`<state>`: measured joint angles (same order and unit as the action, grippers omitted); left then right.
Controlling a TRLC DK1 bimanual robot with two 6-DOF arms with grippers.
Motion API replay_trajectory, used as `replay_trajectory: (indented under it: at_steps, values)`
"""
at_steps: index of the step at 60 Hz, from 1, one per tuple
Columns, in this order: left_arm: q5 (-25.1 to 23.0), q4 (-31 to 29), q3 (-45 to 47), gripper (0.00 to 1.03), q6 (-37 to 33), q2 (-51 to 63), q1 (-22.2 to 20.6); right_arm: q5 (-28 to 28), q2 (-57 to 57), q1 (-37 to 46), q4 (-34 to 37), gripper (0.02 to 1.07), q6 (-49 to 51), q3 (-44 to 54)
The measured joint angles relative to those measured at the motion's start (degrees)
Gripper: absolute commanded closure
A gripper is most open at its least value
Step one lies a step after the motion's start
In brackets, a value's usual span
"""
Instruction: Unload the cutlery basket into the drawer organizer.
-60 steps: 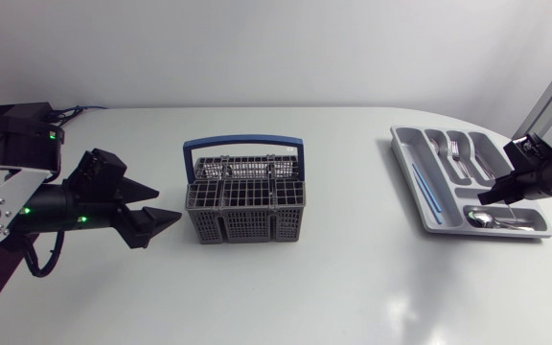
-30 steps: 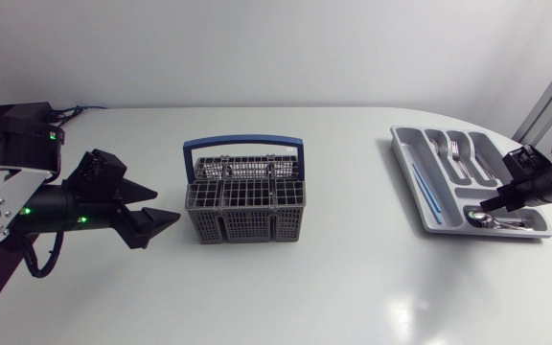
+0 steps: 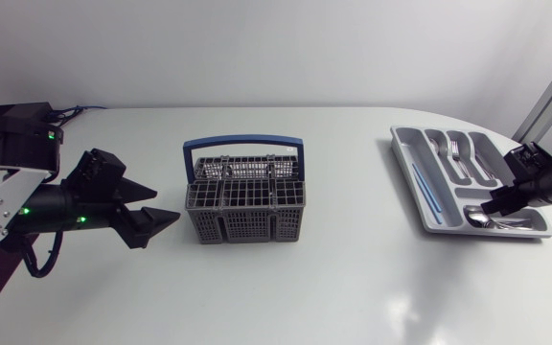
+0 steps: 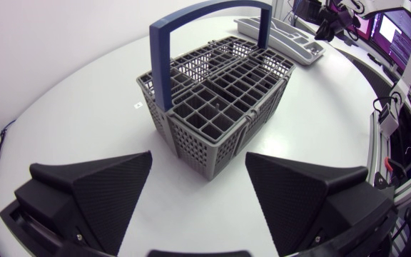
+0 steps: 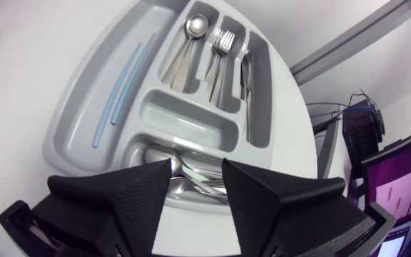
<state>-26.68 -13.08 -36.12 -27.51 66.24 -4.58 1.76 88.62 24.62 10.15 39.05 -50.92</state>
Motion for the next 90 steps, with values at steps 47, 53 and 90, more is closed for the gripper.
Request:
replay_trajectory:
  at_steps: [47,53,90]
  values:
    - [1.7,0.9,0.0,0.12,0.0,0.9,0.0,-6.8,-24.9,-31.1,10.7,0.44,-16.9,6.3]
    - [2.2,0.9,0.0,0.12,0.2,0.9,0.0,-10.7,-26.2,-33.4,10.9,0.44,-18.6,6.8]
    - [2.8,0.0,0.9,0.06,0.5,-5.4,0.0,-17.2,-28.0,-44.2,10.6,0.07,-24.1,10.3]
